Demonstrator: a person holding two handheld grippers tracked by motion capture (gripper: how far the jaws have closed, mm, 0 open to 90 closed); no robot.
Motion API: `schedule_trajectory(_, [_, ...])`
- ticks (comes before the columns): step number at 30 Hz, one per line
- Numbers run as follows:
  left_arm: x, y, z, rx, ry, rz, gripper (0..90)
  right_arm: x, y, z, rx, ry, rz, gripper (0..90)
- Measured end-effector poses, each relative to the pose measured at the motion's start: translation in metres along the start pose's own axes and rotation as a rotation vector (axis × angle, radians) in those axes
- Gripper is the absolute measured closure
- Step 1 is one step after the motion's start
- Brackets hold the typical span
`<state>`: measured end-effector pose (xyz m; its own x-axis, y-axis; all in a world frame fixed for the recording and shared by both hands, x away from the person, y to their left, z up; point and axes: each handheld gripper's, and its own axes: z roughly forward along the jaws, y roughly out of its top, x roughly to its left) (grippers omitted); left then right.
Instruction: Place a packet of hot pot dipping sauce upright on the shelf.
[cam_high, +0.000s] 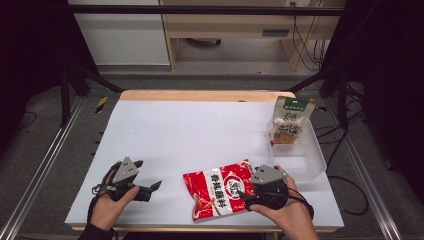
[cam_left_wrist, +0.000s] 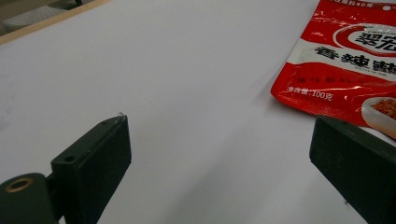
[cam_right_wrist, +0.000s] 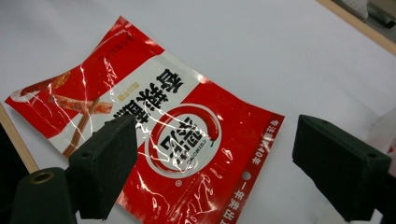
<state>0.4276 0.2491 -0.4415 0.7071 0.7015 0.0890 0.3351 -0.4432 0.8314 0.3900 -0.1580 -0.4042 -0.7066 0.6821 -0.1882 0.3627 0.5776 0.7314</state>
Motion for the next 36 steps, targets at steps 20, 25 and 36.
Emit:
schedule_trajectory(20, [-0.023, 0.025, 0.025, 0.008, -0.044, 0.077, 5.7, 0.006, -0.037, 0.008, 0.051, 0.025, 0.033, 11.9])
schedule_trajectory(25, [-0.027, 0.034, 0.036, 0.03, -0.066, 0.1, 5.9, 0.003, -0.044, 0.01, 0.075, 0.034, 0.041, 10.6])
schedule_trajectory(36, [-0.042, 0.033, 0.05, 0.033, -0.094, 0.121, 5.9, -0.005, -0.062, 0.02, 0.131, 0.093, 0.088, 9.4])
